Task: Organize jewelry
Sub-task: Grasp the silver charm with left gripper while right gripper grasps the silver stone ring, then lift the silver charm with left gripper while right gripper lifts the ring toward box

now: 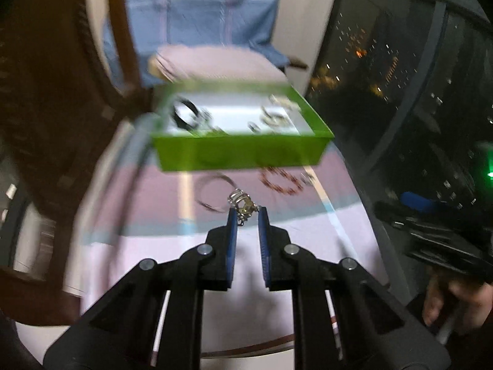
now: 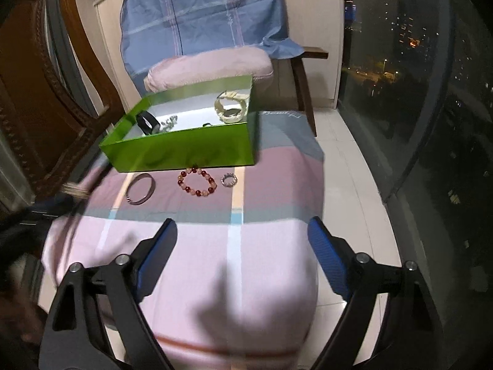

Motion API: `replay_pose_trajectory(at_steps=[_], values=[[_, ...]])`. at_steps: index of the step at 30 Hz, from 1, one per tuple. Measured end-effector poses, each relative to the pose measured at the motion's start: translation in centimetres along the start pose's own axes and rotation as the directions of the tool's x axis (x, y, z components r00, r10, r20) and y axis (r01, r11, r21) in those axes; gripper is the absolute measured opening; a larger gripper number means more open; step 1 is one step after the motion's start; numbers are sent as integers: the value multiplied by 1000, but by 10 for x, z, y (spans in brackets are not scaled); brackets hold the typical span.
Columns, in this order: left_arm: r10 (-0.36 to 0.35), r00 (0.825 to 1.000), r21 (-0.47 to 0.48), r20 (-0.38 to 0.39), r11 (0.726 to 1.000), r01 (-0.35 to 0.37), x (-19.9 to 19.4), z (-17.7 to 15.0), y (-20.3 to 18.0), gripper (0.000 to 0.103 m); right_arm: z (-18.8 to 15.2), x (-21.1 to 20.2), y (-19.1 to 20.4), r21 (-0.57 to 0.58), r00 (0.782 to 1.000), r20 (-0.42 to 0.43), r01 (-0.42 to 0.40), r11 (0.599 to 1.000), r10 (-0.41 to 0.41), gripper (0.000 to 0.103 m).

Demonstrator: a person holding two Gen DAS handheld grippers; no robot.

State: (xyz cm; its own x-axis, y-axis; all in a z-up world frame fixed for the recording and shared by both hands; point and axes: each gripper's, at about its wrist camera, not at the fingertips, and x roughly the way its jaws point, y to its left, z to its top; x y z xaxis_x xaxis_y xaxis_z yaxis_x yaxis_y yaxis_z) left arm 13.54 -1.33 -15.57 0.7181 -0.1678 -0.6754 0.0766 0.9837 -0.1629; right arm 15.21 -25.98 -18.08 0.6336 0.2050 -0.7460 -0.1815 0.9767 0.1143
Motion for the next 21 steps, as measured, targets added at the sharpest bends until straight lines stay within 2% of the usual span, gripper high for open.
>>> replay_pose_trajectory(at_steps=[2, 3, 6, 8, 10, 14, 16, 20, 21], values=[[31, 998, -12, 50, 999, -31, -17, 6, 15, 14, 10, 19, 8, -35, 1000, -6, 22, 999, -23, 71], [38, 997, -23, 67, 999, -37, -23, 7, 22, 14, 15, 31, 11, -53, 999, -17, 40, 998, -41, 62], [19, 997, -63, 77, 998, -14, -26, 11, 35, 14, 25, 69, 15, -99, 994, -74, 76, 992, -83, 47], [8, 997, -66, 72, 998, -3, -23, 11, 38, 14, 28, 92, 17, -117, 988, -114, 91, 989, -104, 43], [-2, 998, -67, 66, 998, 6, -19, 11, 39, 14, 30, 107, 20, -116, 986, -142, 75, 990, -92, 43], [-14, 999, -87, 51, 996, 19, -15, 10, 46, 14, 32, 127, 25, -120, 980, -175, 71, 990, -92, 41], [-17, 999, -92, 51, 995, 22, -16, 9, 49, 14, 35, 131, 28, -114, 983, -160, 73, 991, -91, 40], [-25, 999, -103, 47, 994, 30, -19, 7, 52, 14, 41, 138, 28, -95, 985, -157, 64, 993, -79, 22], [-24, 999, -103, 47, 994, 29, -20, 7, 51, 14, 42, 137, 28, -90, 984, -161, 63, 994, -77, 21]])
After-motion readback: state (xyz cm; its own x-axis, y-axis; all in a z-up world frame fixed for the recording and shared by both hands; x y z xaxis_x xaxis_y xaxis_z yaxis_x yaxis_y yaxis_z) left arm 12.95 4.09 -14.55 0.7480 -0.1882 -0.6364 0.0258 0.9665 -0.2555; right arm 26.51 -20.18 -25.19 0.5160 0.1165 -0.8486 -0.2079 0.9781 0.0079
